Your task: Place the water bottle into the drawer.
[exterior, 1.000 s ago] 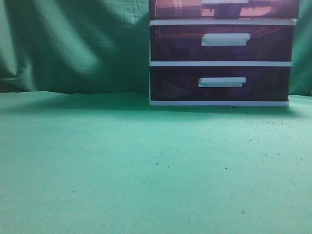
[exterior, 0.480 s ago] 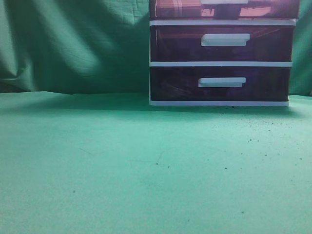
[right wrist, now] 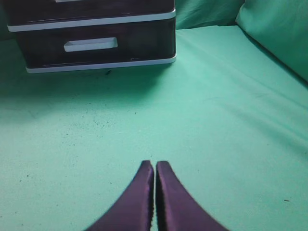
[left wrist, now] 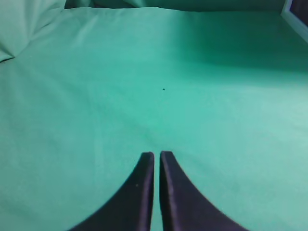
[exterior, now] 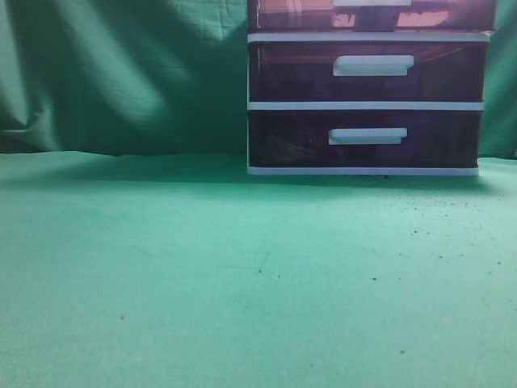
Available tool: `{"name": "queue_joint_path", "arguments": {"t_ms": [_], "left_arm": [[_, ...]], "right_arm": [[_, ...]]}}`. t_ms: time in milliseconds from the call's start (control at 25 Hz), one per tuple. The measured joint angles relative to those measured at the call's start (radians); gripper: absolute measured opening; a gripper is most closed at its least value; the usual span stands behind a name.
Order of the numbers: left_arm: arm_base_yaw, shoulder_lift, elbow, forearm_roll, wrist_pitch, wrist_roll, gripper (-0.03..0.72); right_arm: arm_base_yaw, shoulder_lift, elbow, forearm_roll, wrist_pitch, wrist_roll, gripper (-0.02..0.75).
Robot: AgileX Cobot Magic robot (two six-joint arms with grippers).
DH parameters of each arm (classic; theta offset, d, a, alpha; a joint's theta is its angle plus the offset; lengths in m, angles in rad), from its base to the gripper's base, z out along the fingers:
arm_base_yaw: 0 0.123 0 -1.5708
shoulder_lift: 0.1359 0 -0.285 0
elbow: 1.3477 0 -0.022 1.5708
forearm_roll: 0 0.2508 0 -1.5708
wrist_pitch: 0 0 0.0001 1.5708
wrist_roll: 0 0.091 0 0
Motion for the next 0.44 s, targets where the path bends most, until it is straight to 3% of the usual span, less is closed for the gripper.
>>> {"name": "queue_joint_path", "arguments": {"t_ms": [440], "left_arm": [[0.0,0.0,0.0,0.0,0.002,0.007,0.0]], "right_arm": [[0.0,0.0,0.0,0.0,0.0,0.0,0.0]]}}
